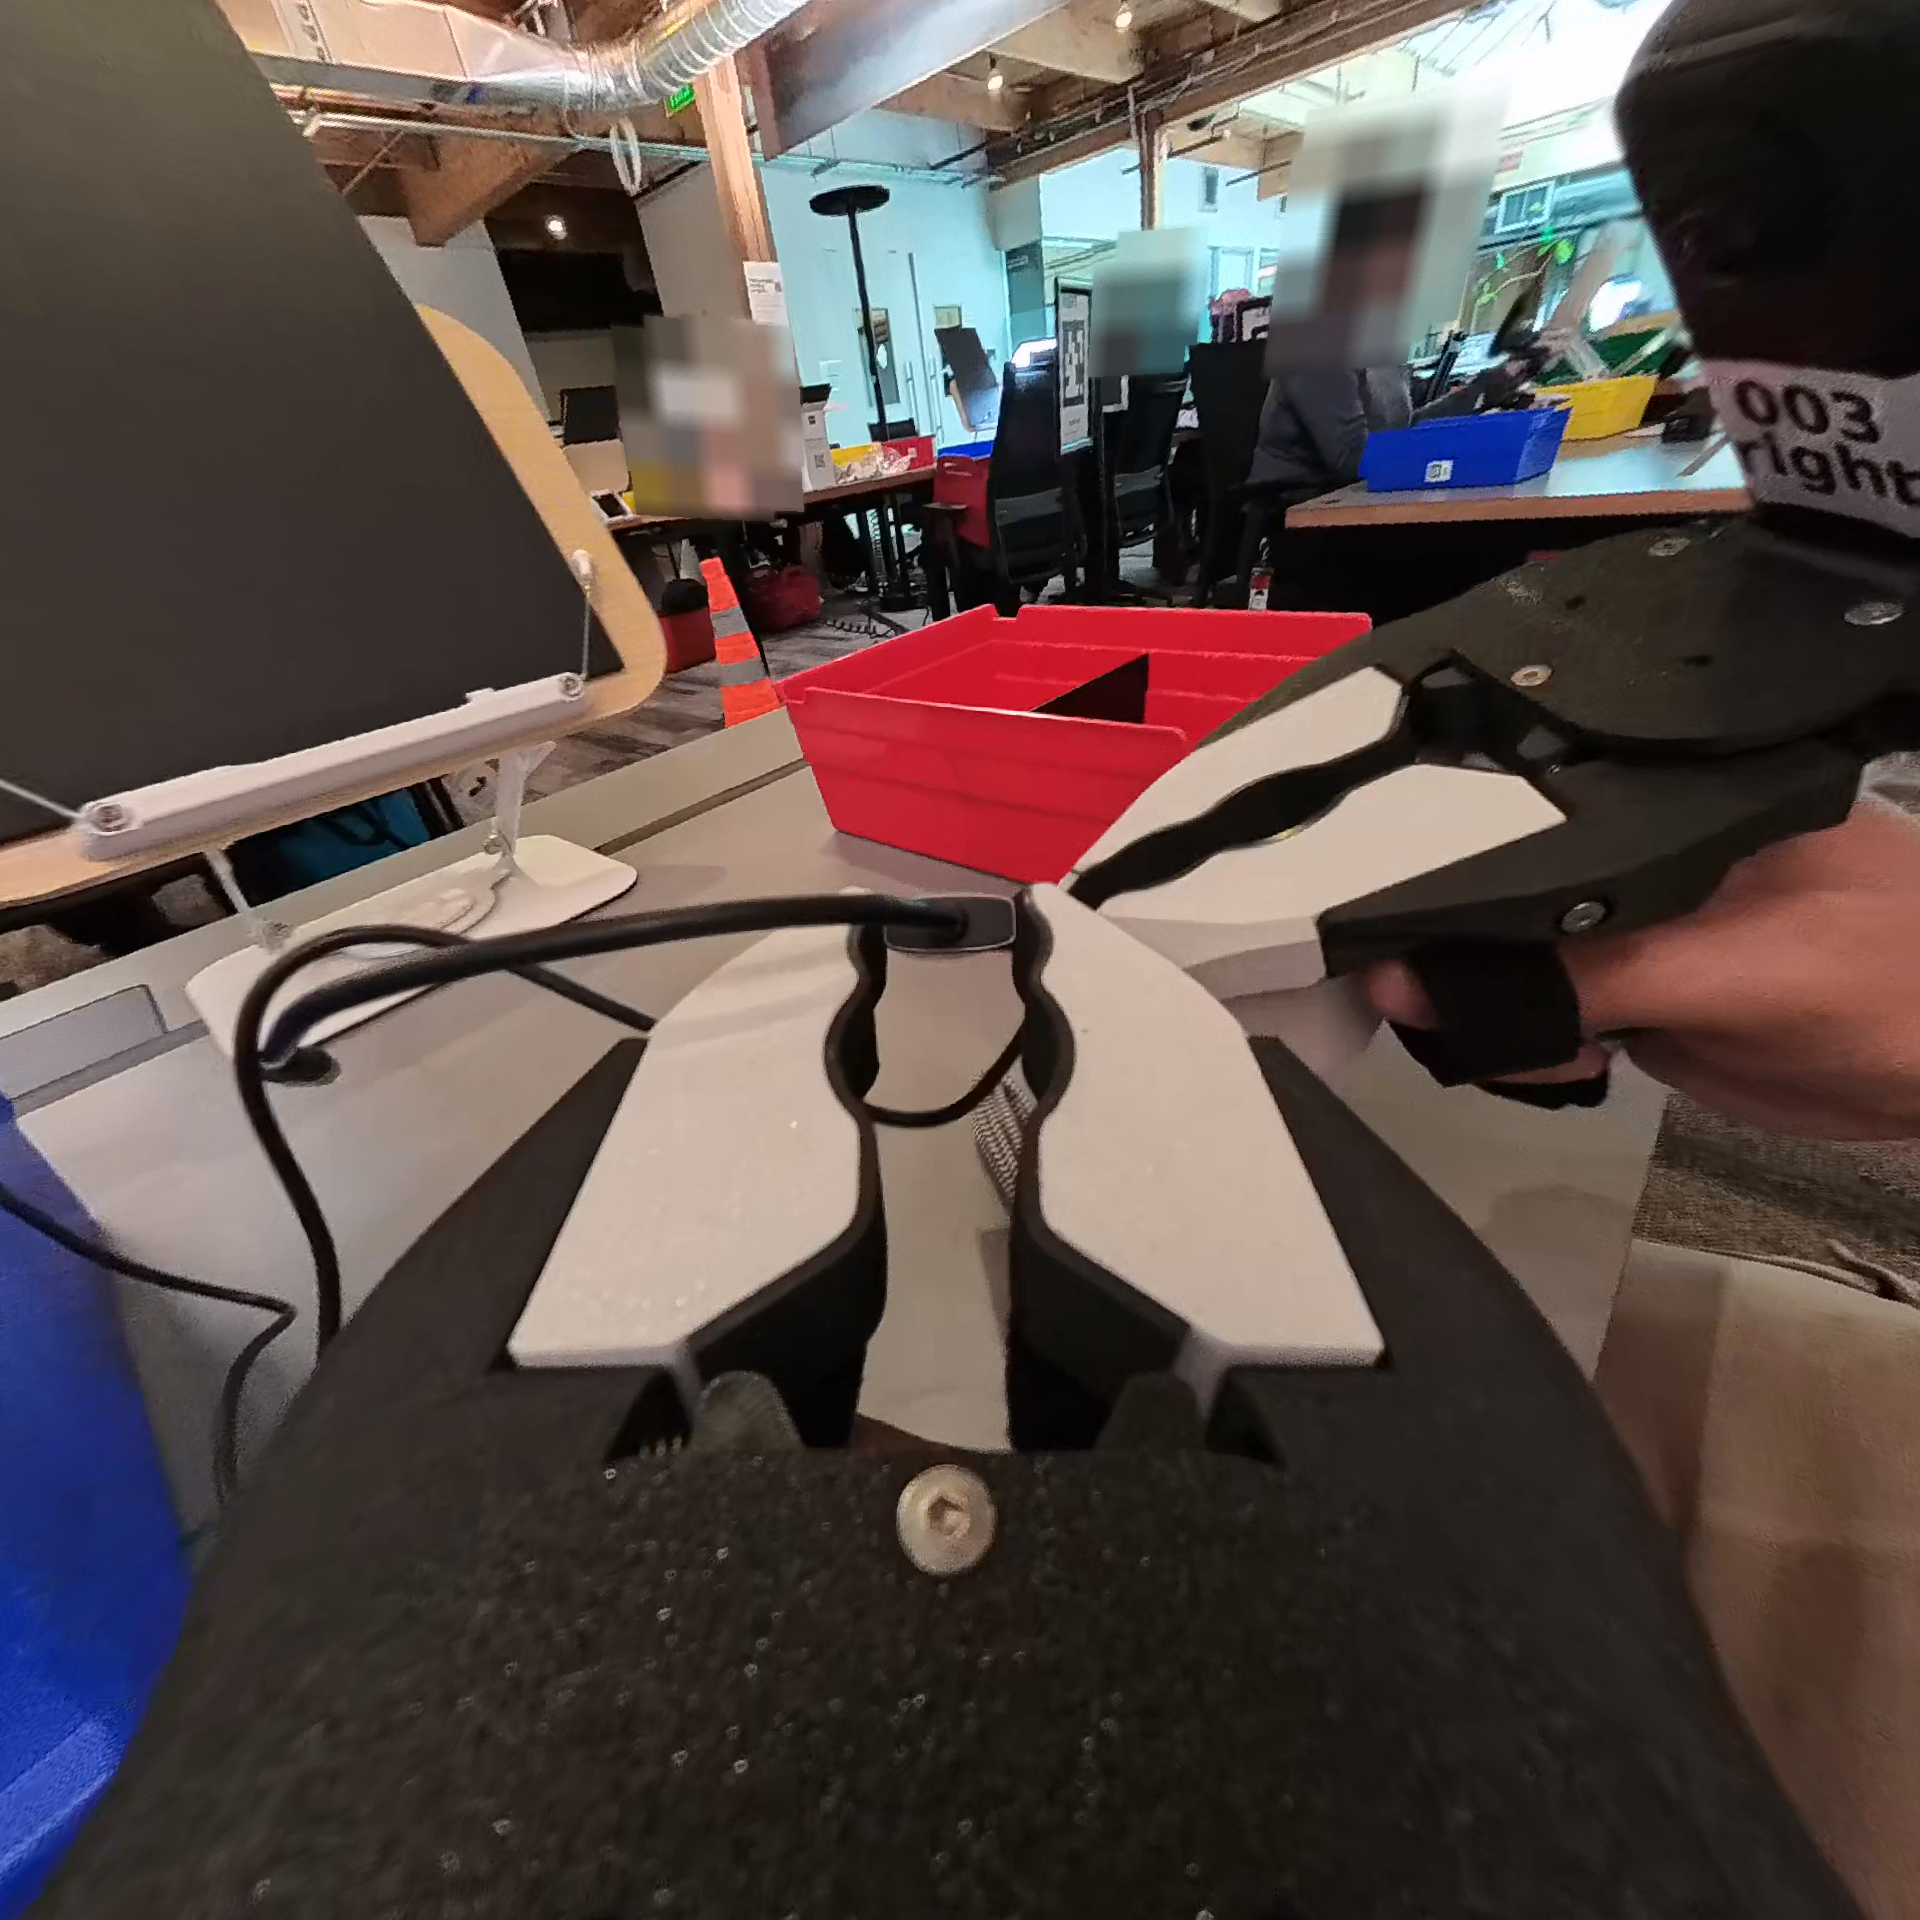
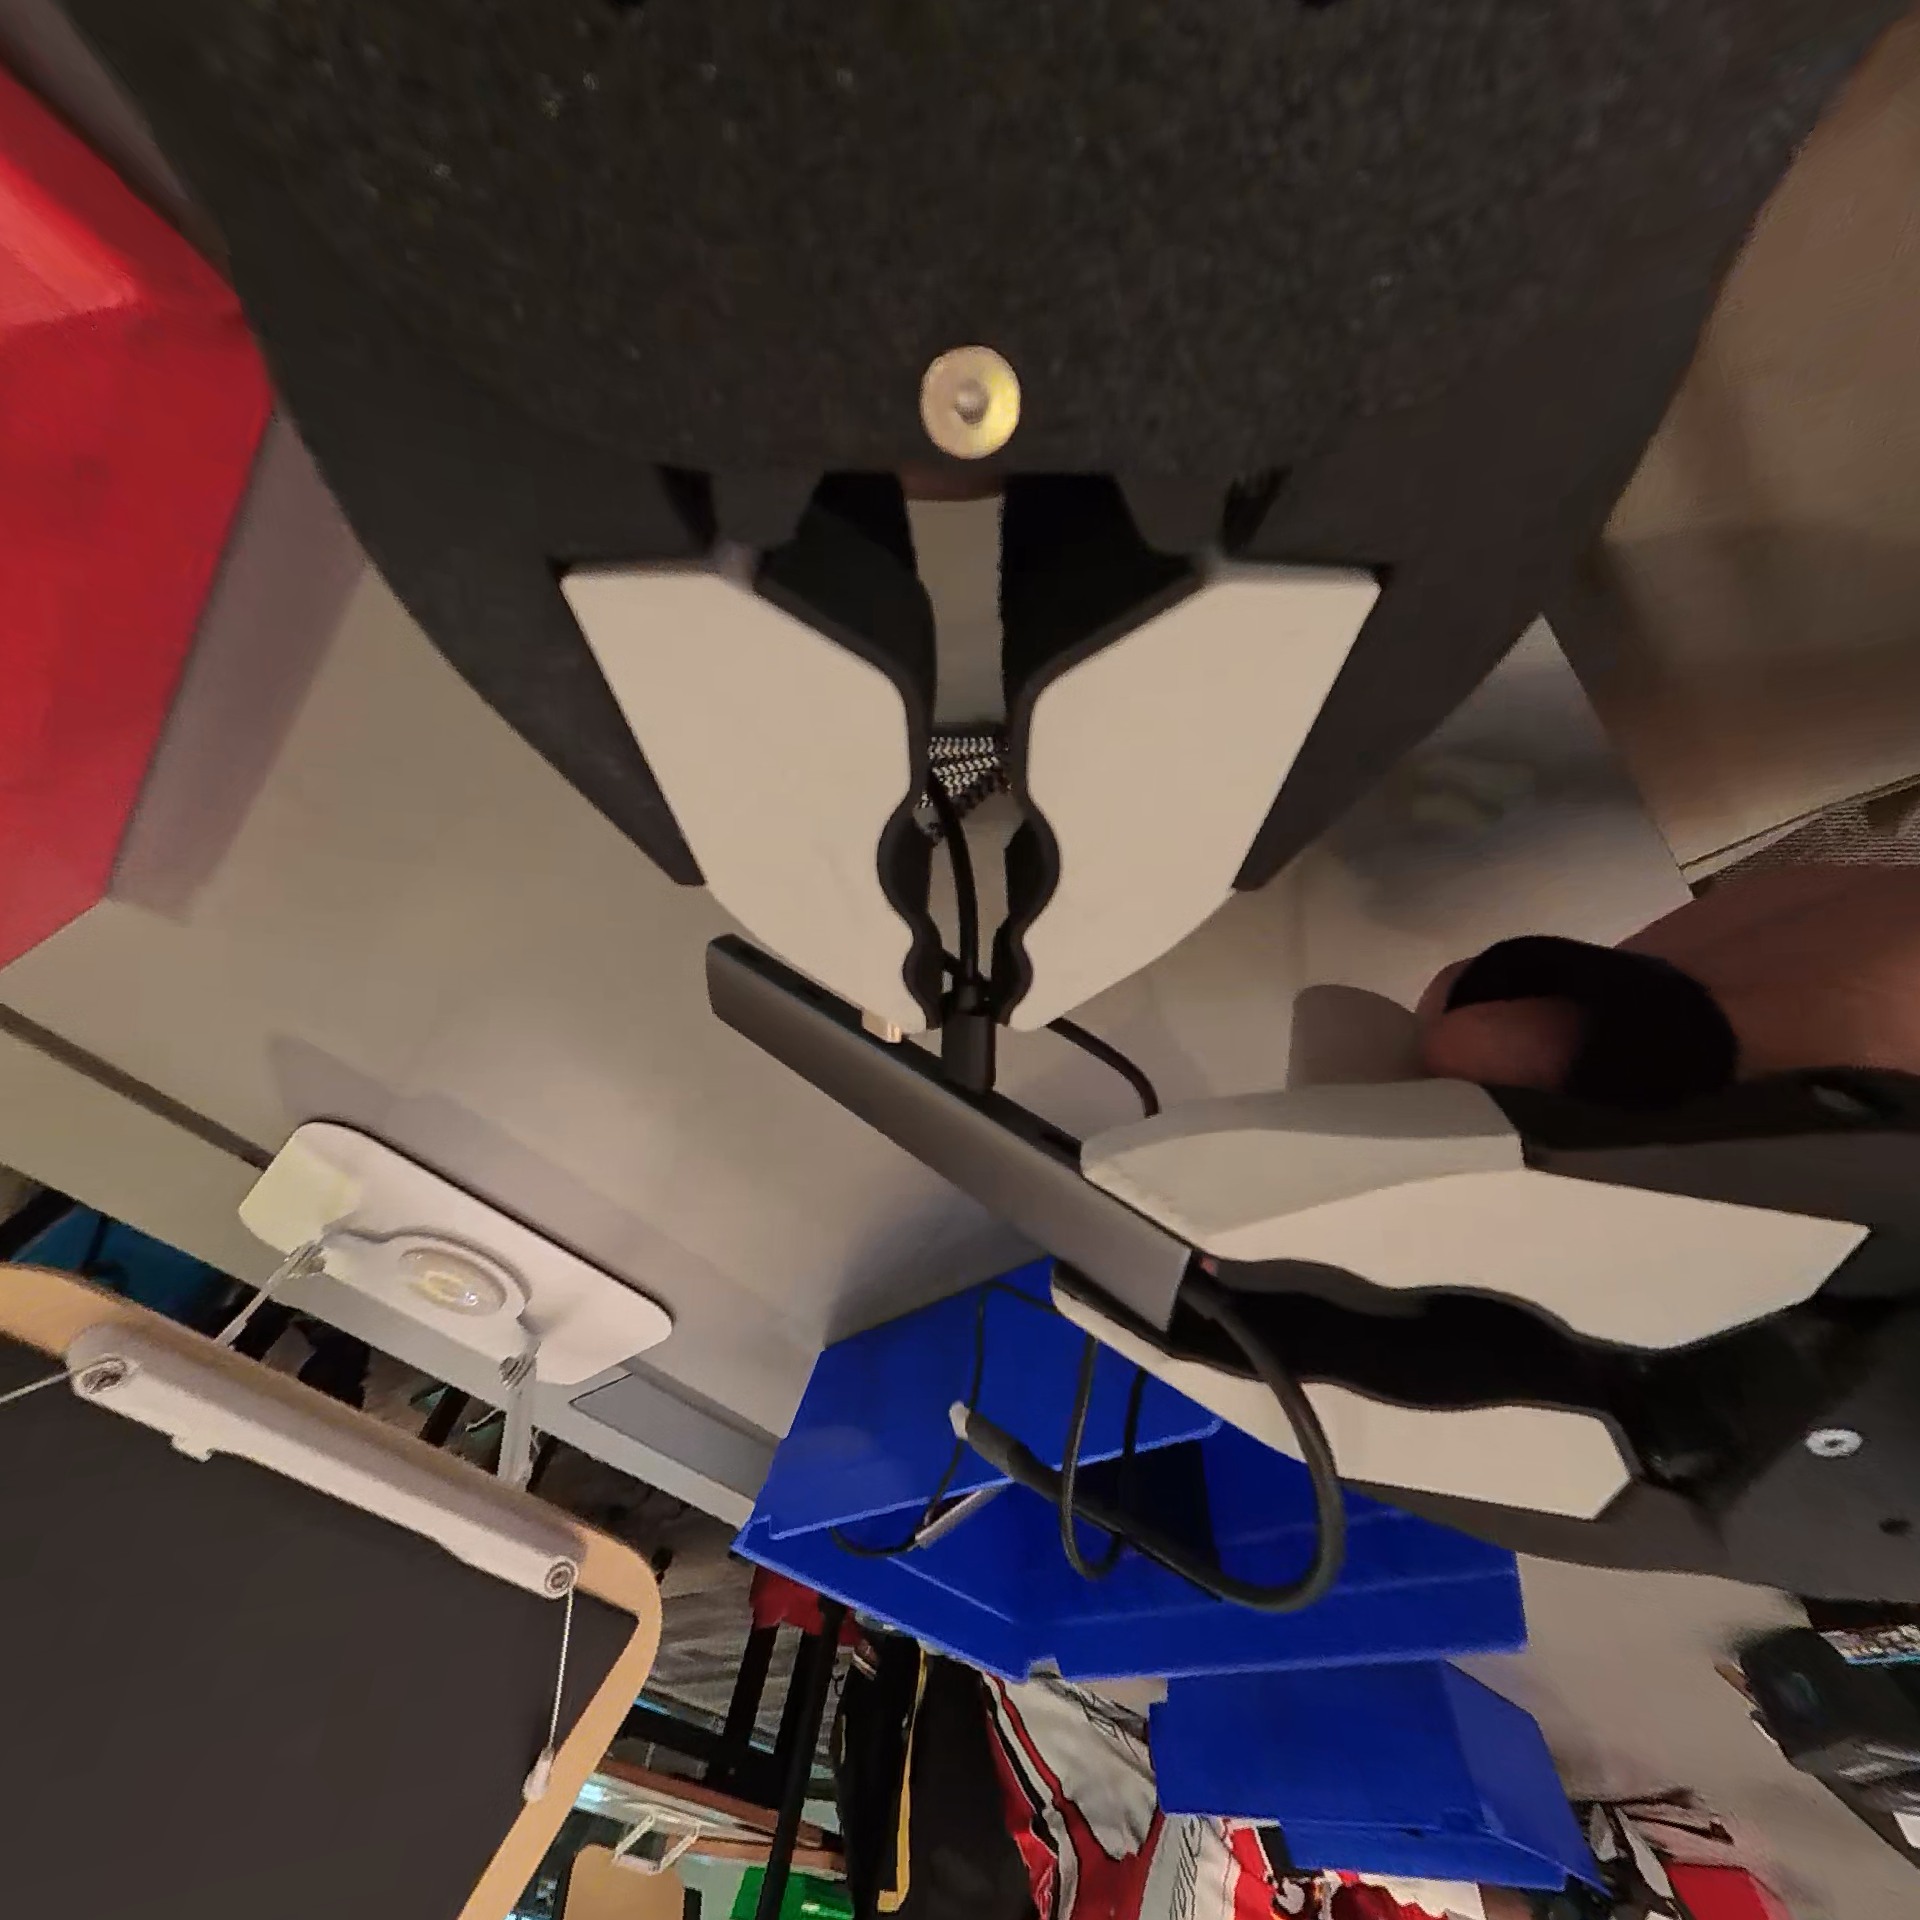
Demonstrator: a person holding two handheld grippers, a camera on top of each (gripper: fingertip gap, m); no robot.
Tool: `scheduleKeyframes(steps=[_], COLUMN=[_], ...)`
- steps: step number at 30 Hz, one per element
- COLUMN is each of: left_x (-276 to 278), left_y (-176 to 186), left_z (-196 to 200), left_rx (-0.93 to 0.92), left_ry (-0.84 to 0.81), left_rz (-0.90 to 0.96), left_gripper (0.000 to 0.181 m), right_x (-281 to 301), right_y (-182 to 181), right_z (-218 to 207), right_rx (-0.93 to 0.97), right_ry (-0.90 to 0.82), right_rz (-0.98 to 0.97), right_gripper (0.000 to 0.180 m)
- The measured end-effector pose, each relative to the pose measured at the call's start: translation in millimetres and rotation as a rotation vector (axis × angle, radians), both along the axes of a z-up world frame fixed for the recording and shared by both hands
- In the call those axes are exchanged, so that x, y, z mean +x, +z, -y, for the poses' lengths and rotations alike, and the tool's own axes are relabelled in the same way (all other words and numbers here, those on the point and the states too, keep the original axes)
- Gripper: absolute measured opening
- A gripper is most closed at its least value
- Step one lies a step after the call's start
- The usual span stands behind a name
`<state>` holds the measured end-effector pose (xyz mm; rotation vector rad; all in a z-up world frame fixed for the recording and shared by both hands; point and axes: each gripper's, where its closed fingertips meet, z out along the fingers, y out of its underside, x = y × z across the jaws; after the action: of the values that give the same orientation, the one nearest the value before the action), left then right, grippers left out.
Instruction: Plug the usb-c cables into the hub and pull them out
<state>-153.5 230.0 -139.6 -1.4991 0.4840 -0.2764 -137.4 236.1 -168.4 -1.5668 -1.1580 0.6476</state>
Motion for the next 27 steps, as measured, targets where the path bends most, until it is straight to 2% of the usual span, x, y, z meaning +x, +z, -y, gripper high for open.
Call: scheduleKeyframes(steps=[6, 10, 15, 18, 27], left_x=[-2.1, 0.5, 0.2, -0.5, 1.9], left_y=[-8.9, -15.5, -22.6, -17.1, -20.8], left_z=[-4.7, -7.1, -10.8, -10.8, -10.6], left_rx=[-0.066, -0.090, -0.156, -0.083, -0.114], left_ry=[-0.023, -0.029, -0.060, 0.000, 0.029], left_rz=[0.052, 0.040, 0.018, -0.094, -0.150], left_gripper=[0.026, 0.027, 0.024, 0.024, 0.025], right_x=[5.9, -1.1, 0.1, 1.1, 6.0], right_y=[3.3, 2.8, -2.2, 0.4, -3.7], right_z=[3.1, 14.1, 10.7, 9.2, 8.3], right_rx=[0.306, 0.430, 0.409, 0.415, 0.403], right_ry=[-0.010, 0.001, 0.011, -0.001, 0.001], right_rz=[0.159, 0.215, 0.217, 0.204, 0.205], right_gripper=[0.006, 0.005, 0.005, 0.005, 0.005])
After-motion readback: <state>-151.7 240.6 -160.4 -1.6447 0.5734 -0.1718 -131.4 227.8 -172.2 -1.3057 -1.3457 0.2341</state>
